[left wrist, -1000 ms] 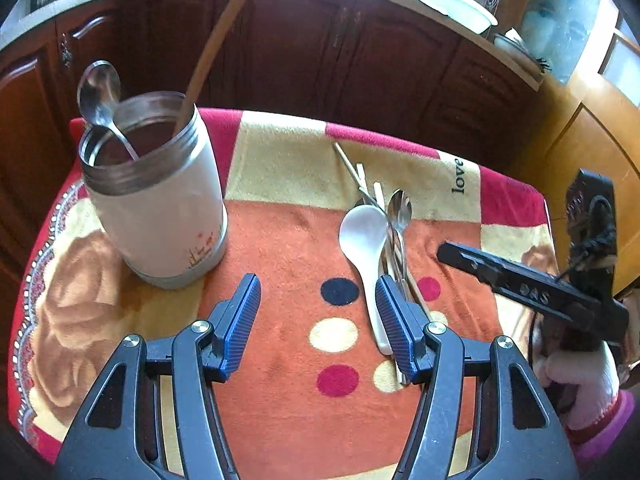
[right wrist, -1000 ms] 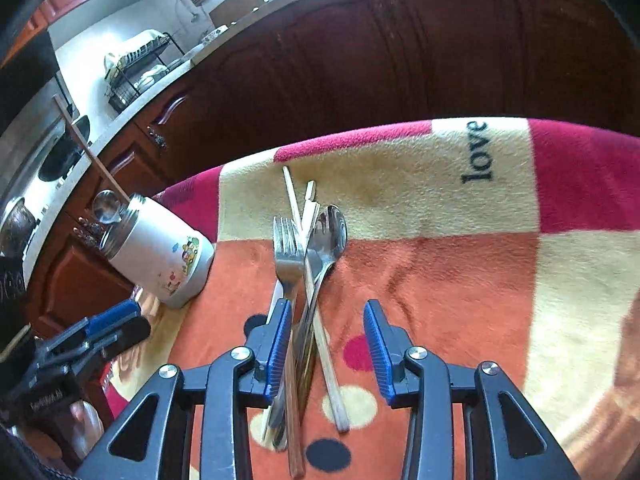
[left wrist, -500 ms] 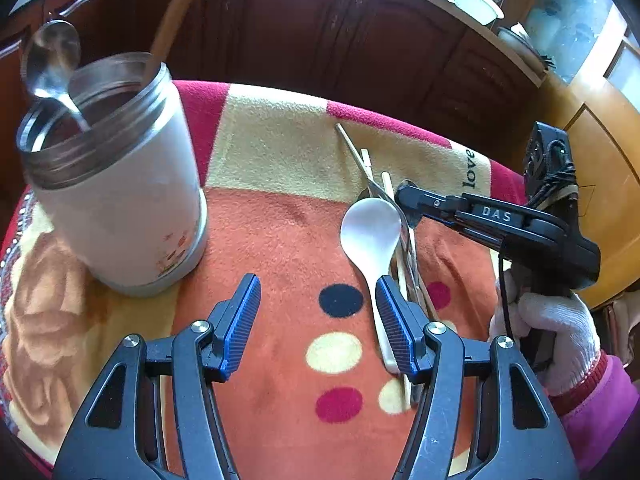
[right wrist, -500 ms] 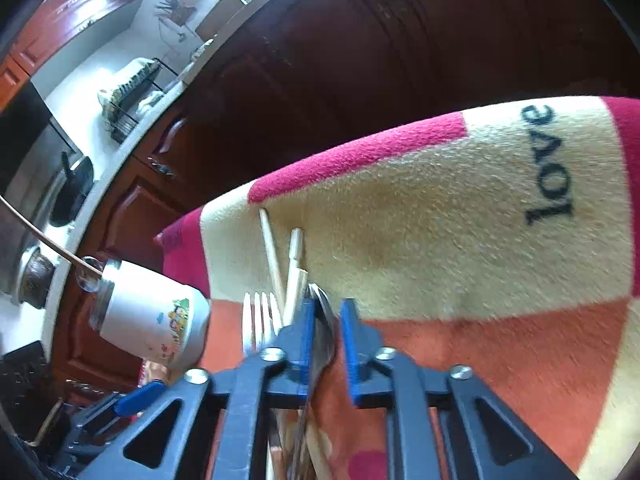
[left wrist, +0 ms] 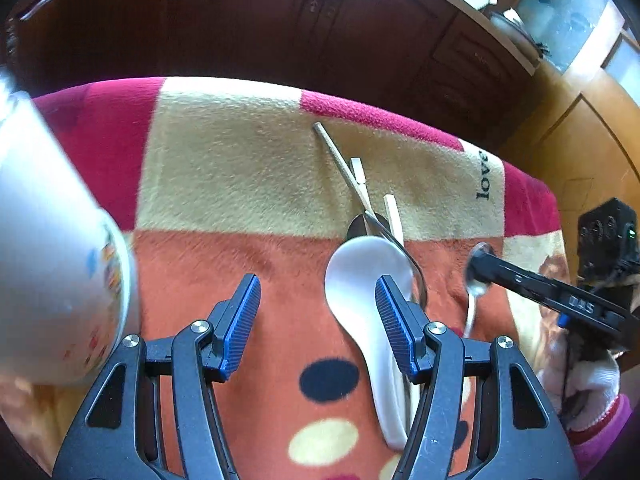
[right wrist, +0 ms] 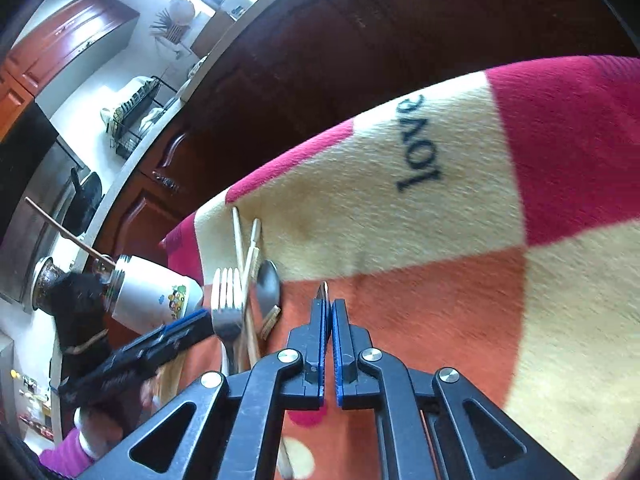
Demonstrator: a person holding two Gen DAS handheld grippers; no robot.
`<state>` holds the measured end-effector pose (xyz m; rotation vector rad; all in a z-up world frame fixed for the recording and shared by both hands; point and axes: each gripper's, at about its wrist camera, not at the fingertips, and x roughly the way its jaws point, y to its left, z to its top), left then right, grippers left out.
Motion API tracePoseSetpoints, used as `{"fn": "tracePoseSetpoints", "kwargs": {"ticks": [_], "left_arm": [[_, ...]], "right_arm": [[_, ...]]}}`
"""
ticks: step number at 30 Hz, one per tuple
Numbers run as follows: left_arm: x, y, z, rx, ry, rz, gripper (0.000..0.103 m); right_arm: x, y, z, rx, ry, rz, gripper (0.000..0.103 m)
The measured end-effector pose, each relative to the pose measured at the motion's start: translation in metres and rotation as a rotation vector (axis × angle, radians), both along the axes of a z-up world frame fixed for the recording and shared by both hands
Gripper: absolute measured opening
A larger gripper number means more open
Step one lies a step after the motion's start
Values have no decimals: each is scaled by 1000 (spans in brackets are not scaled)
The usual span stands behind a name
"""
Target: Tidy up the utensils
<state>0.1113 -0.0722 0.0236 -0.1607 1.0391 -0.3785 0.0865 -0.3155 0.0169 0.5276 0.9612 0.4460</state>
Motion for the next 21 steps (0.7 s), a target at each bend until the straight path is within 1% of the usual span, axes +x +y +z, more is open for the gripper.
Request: {"fn": "tracePoseSetpoints", "kwargs": {"ticks": [4,7,10,12,14,15,16,18,20,21], "left_arm": [[11,-8,-6,3,1,-45,60],[16,-9,-5,-8,-14,-54,60],[18,-8,-4,-28,-12,-59,60],[15,-8,-4,-59,5,-90,60],[13,-12,-5,-68,14,-126,61],[12,-11,-5,-64,10,-128,65],[12,-12,-5,-64,5,-124,66],[14,-12,-6,-81,19,-118,66],[16,-14,-5,-97,33,-110,64],[16,-16,-6,-109,36,-113,54]], "right_arm": [[-1,-4,0,0,2,4,3],[-1,-5,0,3,4,8,3],[-1,-7,-3,1,7,11,3],[0,-8,-4,5,13,10,3],[-1,-10,-6,4,14,12,3],[-2,-10,-6,5,14,14,3],[-3,-10,-6,2,15,16,3],[-4,-10,-7,-4,15,19,3],[-5,-11,-7,-4,15,16,3],[-6,-12,-7,-6,13,14,3]]}}
